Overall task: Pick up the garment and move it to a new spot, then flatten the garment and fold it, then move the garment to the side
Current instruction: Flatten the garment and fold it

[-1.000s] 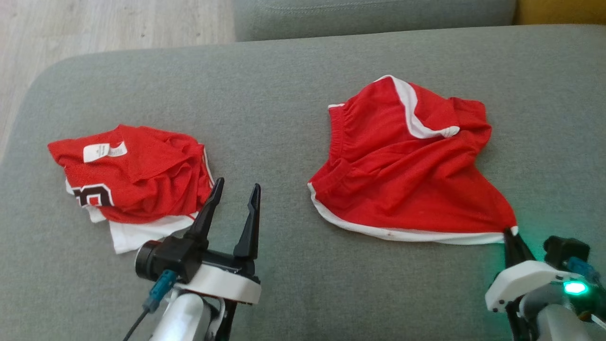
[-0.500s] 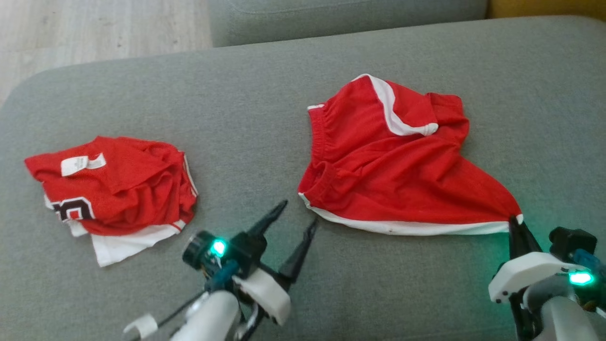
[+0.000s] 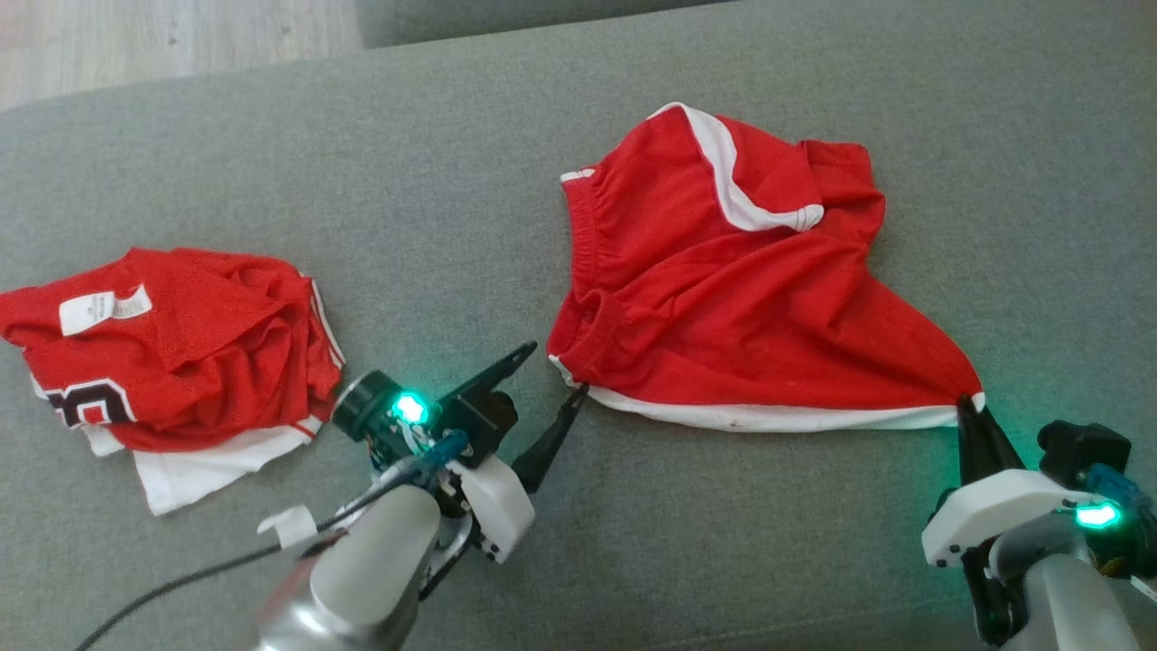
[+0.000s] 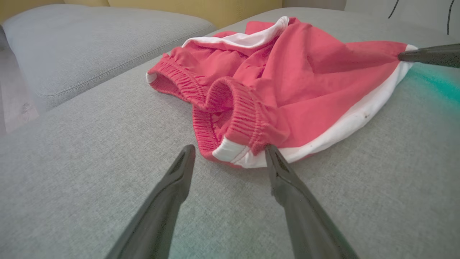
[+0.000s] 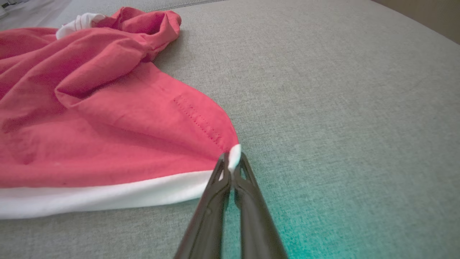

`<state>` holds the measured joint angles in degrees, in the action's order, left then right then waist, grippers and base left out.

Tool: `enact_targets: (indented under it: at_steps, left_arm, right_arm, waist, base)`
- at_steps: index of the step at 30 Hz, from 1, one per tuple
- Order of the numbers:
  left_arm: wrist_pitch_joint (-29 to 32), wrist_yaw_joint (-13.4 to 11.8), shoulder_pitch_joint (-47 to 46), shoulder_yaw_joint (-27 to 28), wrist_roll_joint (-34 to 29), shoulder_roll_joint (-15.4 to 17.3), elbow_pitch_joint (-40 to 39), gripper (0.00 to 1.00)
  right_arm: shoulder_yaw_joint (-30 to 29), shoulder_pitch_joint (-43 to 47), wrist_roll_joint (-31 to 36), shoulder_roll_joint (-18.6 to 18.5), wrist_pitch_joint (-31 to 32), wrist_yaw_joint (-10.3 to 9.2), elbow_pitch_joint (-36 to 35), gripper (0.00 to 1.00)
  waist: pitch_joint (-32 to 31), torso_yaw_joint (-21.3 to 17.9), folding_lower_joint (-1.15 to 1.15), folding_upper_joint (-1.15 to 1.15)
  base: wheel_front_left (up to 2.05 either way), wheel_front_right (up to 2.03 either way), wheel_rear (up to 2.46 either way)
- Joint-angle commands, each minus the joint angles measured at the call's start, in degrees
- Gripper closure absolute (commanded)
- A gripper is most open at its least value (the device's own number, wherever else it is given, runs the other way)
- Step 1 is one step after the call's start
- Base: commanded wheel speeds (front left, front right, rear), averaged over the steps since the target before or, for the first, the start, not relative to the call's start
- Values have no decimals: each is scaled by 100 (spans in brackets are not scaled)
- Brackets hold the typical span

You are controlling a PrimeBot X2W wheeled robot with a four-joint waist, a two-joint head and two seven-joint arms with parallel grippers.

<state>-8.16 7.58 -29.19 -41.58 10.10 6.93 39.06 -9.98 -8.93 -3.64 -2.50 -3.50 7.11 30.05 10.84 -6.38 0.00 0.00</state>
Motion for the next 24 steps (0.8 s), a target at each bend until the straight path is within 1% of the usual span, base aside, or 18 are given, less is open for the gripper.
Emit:
enact_targets:
  at_steps: [1, 12, 13, 14, 15, 19, 24]
  left_arm:
    - [-74, -11, -303, 86, 65, 112, -66, 0]
    - [-344, -10, -854, -603, 444, 123, 468, 0]
    - [-362, -9, -882, -653, 484, 119, 497, 2]
    - [-381, -9, -908, -704, 525, 116, 522, 65]
    - [-399, -9, -930, -752, 567, 111, 543, 100]
    - [-499, -9, -966, -828, 713, 123, 605, 100]
    - [-606, -20, -901, -699, 876, 155, 562, 100]
  right_arm:
    - [140, -219, -35, -38, -1, 37, -208, 100]
    - [214, -317, -80, -38, -17, 37, -204, 100]
    - [217, -325, -81, -38, -17, 37, -196, 100]
    - [218, -333, -80, -38, -17, 37, -190, 100]
    - [219, -340, -77, -38, -18, 37, -183, 100]
    - [191, -369, -64, -38, -40, 37, -184, 100]
    - [221, -415, -127, -38, -155, 37, -312, 100]
  waist:
    - [38, -16, 0, 0]
    - [219, -90, 0, 0]
    - [223, -92, 0, 0]
    - [225, -93, 0, 0]
    - [225, -94, 0, 0]
    - [182, -88, 0, 0]
    - [23, -37, 0, 0]
  base:
    - [0, 0, 0]
    - [0, 0, 0]
    - [0, 0, 0]
    - [0, 0, 0]
    - [0, 0, 0]
    - [0, 0, 0]
    - [0, 0, 0]
